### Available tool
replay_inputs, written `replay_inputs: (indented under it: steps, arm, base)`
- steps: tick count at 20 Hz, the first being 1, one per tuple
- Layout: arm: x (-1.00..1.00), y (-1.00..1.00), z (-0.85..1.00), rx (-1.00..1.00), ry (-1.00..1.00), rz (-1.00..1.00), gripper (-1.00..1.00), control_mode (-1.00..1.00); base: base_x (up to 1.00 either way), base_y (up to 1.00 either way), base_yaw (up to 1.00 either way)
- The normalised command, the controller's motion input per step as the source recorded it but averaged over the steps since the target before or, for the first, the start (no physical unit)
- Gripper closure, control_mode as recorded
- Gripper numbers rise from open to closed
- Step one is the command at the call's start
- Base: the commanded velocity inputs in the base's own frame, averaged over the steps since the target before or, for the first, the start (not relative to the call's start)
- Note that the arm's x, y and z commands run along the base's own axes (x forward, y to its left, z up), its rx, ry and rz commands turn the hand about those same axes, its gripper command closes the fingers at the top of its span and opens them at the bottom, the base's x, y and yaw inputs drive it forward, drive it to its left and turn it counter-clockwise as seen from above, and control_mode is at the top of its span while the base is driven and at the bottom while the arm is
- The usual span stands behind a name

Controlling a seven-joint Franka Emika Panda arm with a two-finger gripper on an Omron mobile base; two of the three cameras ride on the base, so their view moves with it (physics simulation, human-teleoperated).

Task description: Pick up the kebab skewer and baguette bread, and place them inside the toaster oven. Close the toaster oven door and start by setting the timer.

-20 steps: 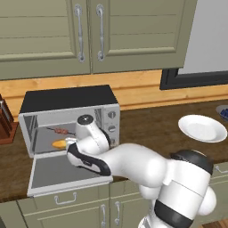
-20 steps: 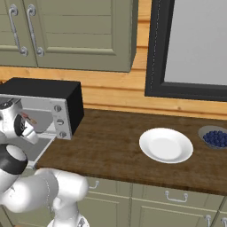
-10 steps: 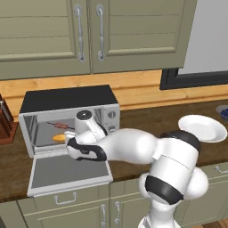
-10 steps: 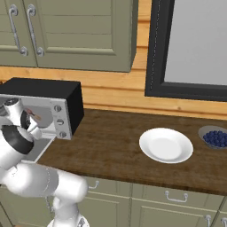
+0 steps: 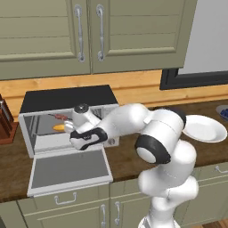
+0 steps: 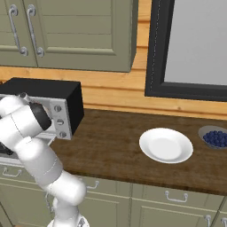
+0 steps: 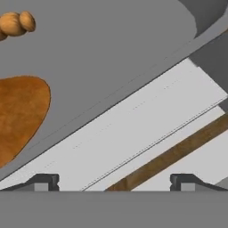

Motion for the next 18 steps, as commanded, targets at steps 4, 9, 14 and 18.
replay_inputs:
  steps: [4, 9, 14, 18]
  arm:
    - [-0.21, 0.03, -0.13, 0.0, 0.01, -0.08, -1.0, -1.0]
    - [-1.0, 0.0, 0.0, 0.0, 0.0, 0.0, -1.0, -1.0]
    - [-1.0, -0.05, 0.01, 0.0, 0.0, 0.0, -1.0, -1.0]
    - [-0.99, -0.26, 0.0, 0.03, 0.06, 0.12, -1.0, -1.0]
  base:
    - [0.0, 0.0, 0.0]
    - [0.0, 0.0, 0.0]
    - [0.0, 0.0, 0.0]
    - [0.0, 0.0, 0.0]
